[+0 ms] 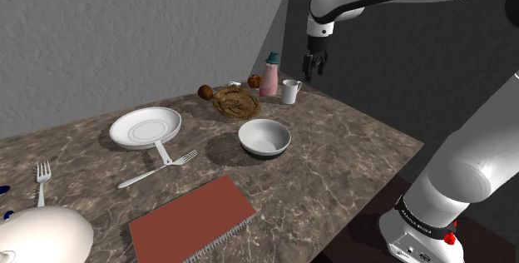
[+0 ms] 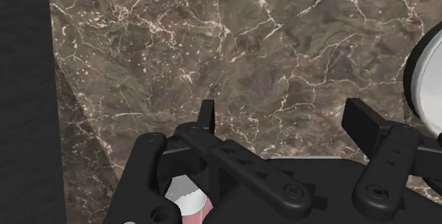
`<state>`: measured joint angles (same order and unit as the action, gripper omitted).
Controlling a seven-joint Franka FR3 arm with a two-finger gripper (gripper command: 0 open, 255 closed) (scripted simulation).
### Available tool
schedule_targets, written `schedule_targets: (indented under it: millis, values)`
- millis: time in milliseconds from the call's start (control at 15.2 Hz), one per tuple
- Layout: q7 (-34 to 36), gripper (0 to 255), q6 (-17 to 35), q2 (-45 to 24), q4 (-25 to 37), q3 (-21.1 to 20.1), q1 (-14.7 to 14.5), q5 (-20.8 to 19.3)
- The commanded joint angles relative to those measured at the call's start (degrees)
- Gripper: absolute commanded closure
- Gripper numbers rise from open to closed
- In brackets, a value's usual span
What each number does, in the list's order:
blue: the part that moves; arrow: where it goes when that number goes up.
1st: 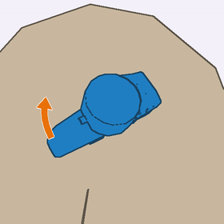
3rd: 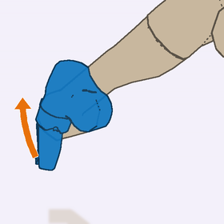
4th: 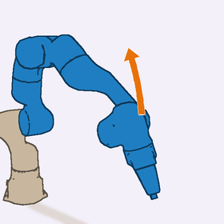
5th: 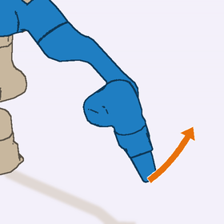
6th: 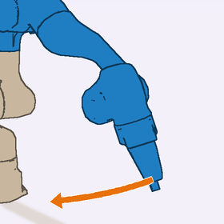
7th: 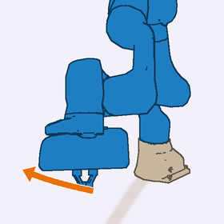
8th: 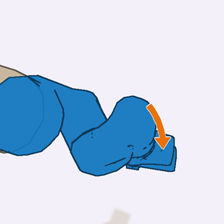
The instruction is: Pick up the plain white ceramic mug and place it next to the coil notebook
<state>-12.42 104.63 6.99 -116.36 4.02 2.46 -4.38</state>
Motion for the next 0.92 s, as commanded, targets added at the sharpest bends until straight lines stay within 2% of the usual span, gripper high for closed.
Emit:
schedule_targets:
  millis: [0,462,858]
  values:
    - [-0.9,0,0.4,-4.6,3.7,0.2,0.0,0.2]
    - [-4.7,0,0.2,-21.4,19.1,0.9,1.2,1.2]
    - [-7.6,0,-3.4,-37.4,37.1,0.9,2.6,2.1]
